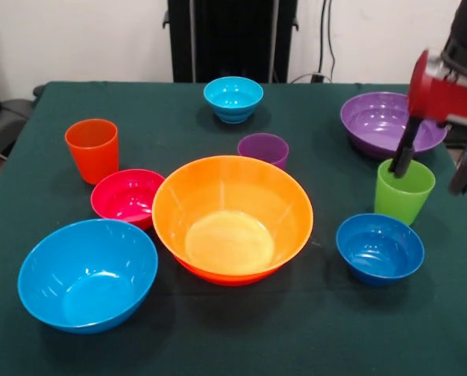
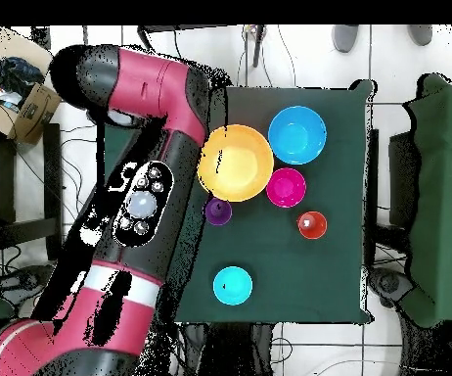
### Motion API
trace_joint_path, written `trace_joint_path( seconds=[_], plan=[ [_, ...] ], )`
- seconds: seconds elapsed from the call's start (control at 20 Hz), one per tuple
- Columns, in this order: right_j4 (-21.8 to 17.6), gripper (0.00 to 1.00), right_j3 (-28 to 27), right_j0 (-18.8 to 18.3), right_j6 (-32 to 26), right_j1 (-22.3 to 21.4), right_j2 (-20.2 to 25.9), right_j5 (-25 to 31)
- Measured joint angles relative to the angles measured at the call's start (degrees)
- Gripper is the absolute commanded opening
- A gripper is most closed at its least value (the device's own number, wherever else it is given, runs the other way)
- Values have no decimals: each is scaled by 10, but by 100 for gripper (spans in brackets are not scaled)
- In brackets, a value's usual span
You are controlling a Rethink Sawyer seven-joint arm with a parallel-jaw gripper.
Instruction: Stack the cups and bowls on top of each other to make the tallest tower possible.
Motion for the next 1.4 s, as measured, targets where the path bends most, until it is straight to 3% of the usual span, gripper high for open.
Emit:
trace_joint_path(
  seconds=[0.2,0.4,0.55,0.8,0.9,1.4],
  plan=[
    [-15,100,26,-3,0,-32,32,-37],
    [-42,100,72,-14,0,-64,80,-123],
    [-75,100,118,-29,0,-86,121,-208],
    [-122,100,172,-50,0,-108,163,-279],
    [-158,100,203,-65,0,-121,187,-305],
    [-277,100,272,-106,0,-162,269,-310]
  ],
)
